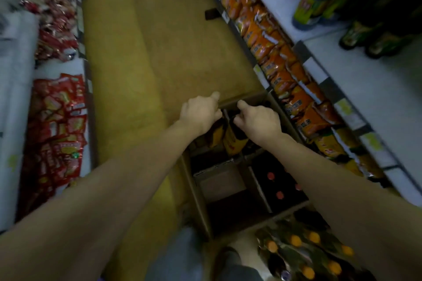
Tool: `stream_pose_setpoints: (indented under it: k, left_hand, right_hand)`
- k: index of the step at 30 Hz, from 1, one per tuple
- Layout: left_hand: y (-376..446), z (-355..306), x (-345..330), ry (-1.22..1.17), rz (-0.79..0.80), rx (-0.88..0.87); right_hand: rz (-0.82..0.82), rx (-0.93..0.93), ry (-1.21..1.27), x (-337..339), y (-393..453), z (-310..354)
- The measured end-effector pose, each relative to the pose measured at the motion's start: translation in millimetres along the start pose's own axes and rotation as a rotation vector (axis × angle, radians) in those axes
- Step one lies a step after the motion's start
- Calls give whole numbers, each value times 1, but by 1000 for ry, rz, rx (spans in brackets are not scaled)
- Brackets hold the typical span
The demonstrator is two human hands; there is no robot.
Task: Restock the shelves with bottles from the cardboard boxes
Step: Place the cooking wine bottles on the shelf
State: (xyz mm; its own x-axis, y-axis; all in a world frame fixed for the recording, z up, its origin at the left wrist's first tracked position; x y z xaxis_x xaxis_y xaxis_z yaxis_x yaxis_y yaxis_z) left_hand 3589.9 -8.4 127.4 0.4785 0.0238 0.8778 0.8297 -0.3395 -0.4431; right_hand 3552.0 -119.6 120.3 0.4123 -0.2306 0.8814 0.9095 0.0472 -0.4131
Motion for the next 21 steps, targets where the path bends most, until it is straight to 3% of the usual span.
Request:
stream_pose_setpoints:
  k: [10,21]
  left_hand:
    - [-176,-77,194,-58,-177,-21]
    - [-445,-143,286,-90,-534,-84]
  right_hand:
    - [-225,65,-91,222,-188,50]
    - [-557,79,-44,319,-461,100]
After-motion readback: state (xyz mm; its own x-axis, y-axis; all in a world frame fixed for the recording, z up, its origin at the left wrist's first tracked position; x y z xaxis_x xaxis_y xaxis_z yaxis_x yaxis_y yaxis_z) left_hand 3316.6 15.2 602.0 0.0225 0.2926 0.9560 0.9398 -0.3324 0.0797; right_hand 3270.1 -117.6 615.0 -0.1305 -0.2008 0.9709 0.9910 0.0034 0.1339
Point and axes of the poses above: each hand's wrist, its own y-axis towards the middle knuckle, its own x-axis out of the back of the hand, z = x × y, the point moved 9 cm from there along y, towards the middle knuckle, and after that the axes turned 8 degrees about z, right-handed, at the moved point
